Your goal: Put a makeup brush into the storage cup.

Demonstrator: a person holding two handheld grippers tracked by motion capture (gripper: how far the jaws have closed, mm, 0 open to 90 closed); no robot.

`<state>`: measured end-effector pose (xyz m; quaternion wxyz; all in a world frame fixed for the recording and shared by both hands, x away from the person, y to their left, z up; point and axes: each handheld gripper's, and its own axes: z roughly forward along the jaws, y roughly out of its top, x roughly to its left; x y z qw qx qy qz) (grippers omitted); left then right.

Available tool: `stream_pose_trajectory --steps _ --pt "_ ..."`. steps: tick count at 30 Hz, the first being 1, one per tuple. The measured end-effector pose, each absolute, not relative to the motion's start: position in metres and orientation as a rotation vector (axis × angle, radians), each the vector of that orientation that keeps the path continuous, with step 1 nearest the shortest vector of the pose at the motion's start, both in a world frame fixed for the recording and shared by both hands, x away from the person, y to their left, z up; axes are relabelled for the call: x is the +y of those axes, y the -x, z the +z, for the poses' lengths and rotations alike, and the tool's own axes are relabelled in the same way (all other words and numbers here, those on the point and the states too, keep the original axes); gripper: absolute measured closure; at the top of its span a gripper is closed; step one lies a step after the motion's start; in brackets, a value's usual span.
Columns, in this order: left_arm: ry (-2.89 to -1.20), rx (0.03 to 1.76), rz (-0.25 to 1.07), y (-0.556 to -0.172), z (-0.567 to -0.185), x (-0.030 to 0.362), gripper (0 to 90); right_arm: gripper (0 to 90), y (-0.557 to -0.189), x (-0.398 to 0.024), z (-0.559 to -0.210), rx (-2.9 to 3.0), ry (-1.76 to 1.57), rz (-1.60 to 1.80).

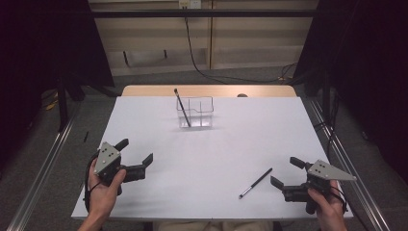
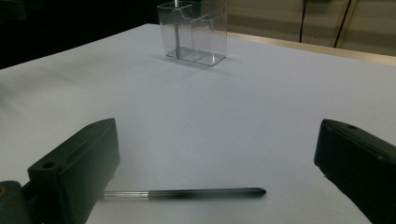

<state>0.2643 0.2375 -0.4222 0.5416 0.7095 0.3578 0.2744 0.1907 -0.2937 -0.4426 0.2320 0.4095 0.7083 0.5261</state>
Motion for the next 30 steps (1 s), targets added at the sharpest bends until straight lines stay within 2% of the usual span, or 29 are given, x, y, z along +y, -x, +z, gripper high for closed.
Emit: stream_pose_trajectory --steps 7,13,15,30 --pt "-1.679 0.867 0.609 -0.247 -0.431 0.244 2.4 0.0 -0.192 -0.293 -0.443 1.942 -1.144 1.433" --pt "-1.677 0.880 0.670 -0.233 -0.433 0.250 2.4 0.0 -0.192 -0.293 -0.443 1.936 -1.153 1.431" --pt "-1.675 0.887 0.655 -0.229 -0.435 0.251 2.3 0.0 -0.191 -0.294 -0.443 1.932 -1.153 1.433" --pt "-1.662 0.861 0.648 -0.218 -0.435 0.257 1.8 0.0 -0.186 -0.298 -0.441 1.918 -1.136 1.438"
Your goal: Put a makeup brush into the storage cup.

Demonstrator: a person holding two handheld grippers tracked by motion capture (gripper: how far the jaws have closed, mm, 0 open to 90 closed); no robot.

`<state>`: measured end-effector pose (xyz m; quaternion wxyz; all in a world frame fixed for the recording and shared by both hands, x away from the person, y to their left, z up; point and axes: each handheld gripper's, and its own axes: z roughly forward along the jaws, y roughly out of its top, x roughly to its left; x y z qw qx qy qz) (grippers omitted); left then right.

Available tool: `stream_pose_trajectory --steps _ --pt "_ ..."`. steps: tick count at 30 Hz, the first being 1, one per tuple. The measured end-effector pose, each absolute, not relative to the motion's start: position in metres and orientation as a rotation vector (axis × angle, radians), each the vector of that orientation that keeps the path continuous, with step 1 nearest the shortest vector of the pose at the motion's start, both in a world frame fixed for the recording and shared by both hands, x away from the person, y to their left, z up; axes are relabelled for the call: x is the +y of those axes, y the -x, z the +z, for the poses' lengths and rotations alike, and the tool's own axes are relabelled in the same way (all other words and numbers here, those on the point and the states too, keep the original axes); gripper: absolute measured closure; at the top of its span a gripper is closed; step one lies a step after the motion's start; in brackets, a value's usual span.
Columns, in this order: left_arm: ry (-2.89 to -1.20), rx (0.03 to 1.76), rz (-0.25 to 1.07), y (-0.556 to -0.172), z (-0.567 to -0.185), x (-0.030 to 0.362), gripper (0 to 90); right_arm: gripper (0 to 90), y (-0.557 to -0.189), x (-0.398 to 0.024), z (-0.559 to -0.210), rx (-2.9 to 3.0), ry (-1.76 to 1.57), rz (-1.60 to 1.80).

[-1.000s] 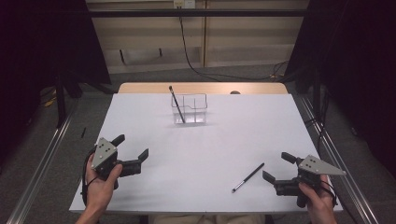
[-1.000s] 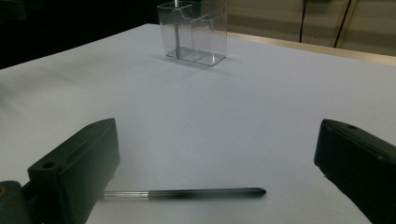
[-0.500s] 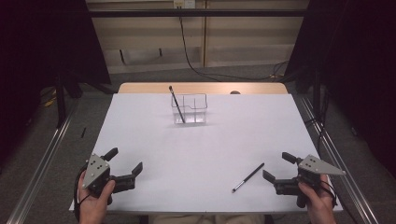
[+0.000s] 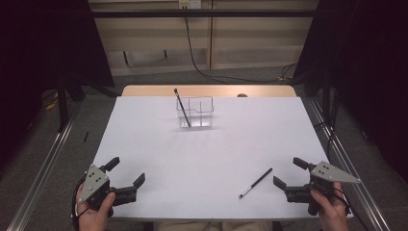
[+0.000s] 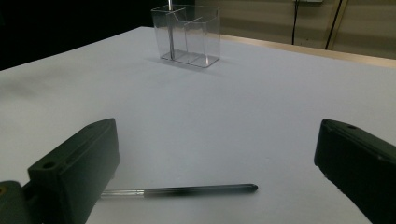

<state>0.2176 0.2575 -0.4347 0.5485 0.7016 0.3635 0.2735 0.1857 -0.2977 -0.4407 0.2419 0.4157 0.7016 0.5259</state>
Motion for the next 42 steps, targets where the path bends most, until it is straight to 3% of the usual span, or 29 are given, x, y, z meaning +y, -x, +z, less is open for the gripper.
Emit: stream_pose_trajectory --steps 10,32,42 --pt "-1.641 0.878 0.650 -0.218 -0.435 0.262 1.8 0.1 -0.192 -0.295 -0.438 1.889 -1.157 1.483" --pt "-1.648 0.854 0.650 -0.218 -0.435 0.256 1.8 0.0 -0.233 -0.282 -0.396 1.870 -1.014 1.515" --pt "-1.645 0.859 0.645 -0.220 -0.436 0.256 1.8 0.0 -0.253 -0.274 -0.399 1.893 -0.998 1.500"
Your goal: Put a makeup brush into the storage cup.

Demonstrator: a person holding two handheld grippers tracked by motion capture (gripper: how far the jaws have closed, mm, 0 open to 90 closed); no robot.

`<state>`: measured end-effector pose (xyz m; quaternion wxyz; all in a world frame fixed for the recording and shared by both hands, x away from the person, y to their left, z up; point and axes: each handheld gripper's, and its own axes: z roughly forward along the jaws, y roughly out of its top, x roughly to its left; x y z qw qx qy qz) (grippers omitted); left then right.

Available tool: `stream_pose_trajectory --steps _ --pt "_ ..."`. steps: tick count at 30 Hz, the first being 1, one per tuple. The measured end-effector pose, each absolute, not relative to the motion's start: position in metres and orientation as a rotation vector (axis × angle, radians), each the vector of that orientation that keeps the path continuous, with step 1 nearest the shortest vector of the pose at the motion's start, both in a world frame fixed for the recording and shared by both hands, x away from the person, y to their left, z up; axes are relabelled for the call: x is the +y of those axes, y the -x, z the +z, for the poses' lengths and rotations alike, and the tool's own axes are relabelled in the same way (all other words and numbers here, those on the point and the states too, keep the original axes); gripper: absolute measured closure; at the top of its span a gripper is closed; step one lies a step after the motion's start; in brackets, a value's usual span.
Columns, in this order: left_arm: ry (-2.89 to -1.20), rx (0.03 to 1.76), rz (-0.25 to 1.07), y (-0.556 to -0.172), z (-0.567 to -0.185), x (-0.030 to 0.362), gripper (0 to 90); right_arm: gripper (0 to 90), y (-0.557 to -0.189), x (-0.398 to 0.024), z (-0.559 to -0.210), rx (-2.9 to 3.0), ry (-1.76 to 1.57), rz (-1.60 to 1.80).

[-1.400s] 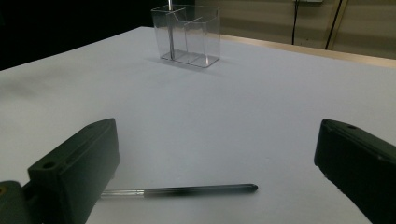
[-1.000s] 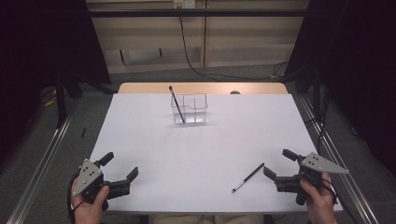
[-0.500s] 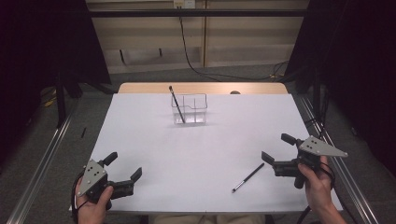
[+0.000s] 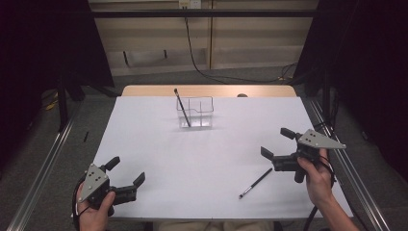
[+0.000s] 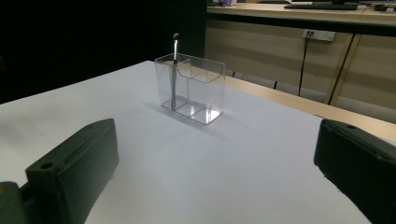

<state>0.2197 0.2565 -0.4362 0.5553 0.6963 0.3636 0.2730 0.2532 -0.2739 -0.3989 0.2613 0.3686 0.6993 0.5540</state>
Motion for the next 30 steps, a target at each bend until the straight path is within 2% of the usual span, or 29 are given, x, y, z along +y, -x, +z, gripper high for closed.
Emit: stream_pose_trajectory --steps 15,30 --pt "-1.647 0.856 0.647 -0.222 -0.437 0.259 1.8 0.3 -0.280 -0.263 -0.396 2.099 -1.033 1.429" --pt "-1.648 0.854 0.646 -0.223 -0.438 0.260 1.8 2.2 -0.284 -0.267 -0.399 2.476 -1.052 1.181"
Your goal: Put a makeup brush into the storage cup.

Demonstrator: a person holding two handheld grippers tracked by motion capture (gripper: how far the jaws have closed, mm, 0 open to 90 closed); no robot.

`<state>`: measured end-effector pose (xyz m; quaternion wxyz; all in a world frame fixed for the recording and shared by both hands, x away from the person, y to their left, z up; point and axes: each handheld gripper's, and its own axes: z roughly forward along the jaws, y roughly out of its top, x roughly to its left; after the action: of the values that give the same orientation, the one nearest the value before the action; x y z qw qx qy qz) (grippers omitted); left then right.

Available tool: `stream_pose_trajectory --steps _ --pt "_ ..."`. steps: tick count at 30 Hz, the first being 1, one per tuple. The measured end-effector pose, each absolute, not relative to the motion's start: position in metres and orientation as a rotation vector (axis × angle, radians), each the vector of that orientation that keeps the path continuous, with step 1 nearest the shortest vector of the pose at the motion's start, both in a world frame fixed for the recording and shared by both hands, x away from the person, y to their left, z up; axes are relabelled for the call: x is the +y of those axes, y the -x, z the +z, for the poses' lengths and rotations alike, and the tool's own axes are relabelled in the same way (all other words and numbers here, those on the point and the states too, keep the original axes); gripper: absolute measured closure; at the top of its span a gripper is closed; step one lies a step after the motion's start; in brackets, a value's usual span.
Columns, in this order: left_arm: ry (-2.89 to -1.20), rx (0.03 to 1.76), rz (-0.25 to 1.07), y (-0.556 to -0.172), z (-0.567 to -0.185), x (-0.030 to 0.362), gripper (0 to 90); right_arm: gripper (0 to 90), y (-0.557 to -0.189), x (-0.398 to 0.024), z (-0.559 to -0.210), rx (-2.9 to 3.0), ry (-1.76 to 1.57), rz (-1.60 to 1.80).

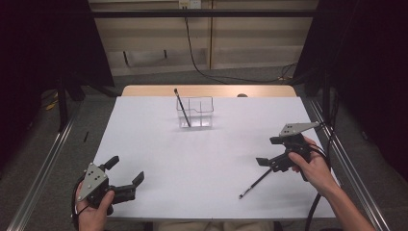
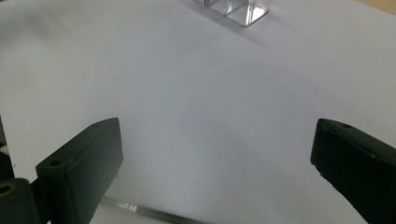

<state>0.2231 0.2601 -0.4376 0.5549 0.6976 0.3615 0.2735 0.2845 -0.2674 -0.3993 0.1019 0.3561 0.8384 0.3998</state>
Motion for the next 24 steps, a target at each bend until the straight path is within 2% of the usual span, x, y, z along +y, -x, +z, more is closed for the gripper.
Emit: stream_pose_trajectory --steps 16,24 --pt "-1.633 0.861 0.640 -0.225 -0.438 0.262 1.7 4.0 -0.283 -0.269 -0.415 2.766 -1.142 0.896" --pt "-1.637 0.863 0.635 -0.227 -0.438 0.261 1.7 3.9 -0.281 -0.265 -0.420 2.864 -1.088 0.766"
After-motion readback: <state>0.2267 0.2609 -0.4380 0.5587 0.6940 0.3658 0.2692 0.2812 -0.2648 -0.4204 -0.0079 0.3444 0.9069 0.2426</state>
